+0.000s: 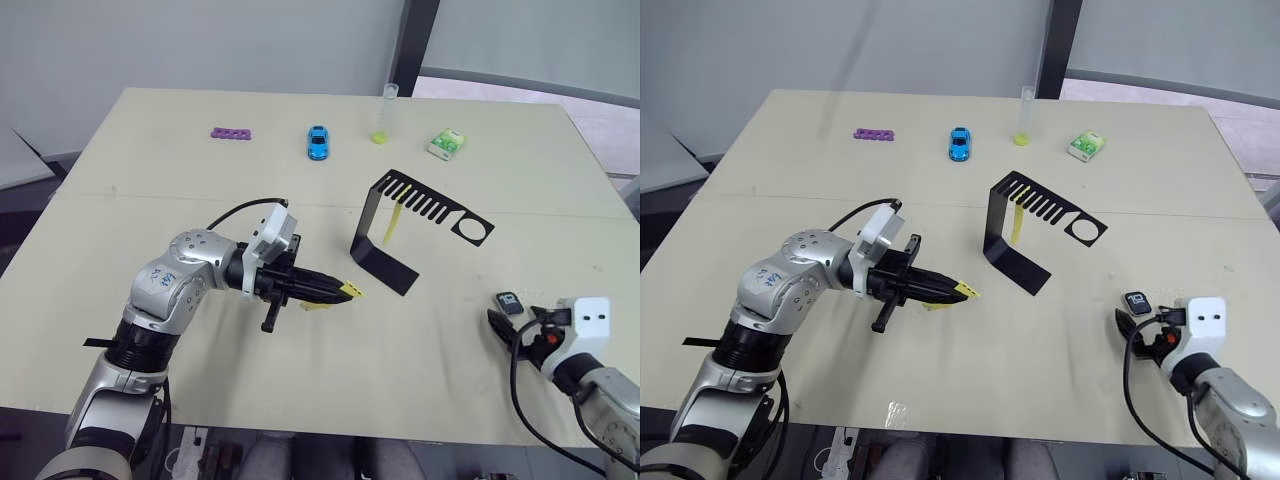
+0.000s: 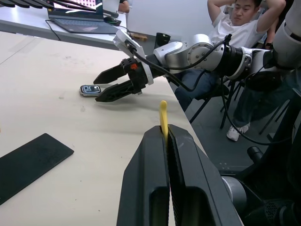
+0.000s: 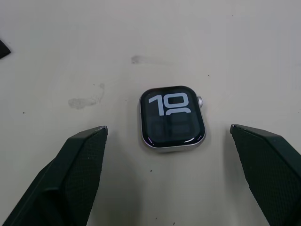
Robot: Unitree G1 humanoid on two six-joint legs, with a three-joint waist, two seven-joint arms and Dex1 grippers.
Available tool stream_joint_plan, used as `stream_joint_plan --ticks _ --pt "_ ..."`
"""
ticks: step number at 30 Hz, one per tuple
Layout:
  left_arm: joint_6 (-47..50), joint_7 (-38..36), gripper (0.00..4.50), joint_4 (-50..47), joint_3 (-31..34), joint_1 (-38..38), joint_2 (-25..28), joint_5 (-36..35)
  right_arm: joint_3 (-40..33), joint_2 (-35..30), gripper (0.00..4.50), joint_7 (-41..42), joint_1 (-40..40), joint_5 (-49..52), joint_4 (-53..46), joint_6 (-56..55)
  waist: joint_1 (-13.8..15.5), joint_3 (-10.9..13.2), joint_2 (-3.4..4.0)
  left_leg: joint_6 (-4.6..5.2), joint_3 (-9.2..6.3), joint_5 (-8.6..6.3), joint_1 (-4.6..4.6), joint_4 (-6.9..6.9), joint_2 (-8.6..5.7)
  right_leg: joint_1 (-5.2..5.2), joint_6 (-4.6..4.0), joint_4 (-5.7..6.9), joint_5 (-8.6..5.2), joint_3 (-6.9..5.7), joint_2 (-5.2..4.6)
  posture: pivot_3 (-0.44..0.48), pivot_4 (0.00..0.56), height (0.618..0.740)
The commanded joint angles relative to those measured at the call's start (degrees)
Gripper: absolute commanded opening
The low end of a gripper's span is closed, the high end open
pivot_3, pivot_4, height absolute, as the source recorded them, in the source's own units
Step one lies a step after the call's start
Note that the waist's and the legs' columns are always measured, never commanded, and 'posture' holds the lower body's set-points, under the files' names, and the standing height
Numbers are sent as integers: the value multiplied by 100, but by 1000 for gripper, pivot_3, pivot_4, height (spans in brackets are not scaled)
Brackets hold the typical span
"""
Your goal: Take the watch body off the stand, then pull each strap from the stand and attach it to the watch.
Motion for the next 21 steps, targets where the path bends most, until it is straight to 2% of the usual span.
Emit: stream_joint_plan --ticks 1,9,12,13,21 --pt "-4 23 0 -187 105 -24 23 -75 3 34 4431 -122 -96 -100 56 -34 -16 0 0 0 0 0 0 0 0 0 0 0 0 0 0 0 150 740" --pt "-63 40 0 -131 105 -33 -16 -48 47 103 4431 -138 -219 -278 200 -70 -62 0 0 0 0 0 1 2 0 0 0 3 0 0 0 0 150 740" --pt "-68 47 0 -128 108 -22 -22 -53 56 114 3630 -116 -234 -303 230 -53 -63 0 0 0 0 0 1 3 0 0 0 5 0 0 0 0 150 740" --pt "-68 52 0 -132 110 -17 -22 -55 56 114 3192 -115 -234 -314 236 -52 -66 0 0 0 0 0 1 3 0 0 0 5 0 0 0 0 150 740" --pt "-71 89 0 -140 106 -17 -58 -68 8 167 3192 -136 -233 -313 272 -28 -66 0 0 0 0 0 2 3 0 0 0 8 0 0 0 0 150 740"
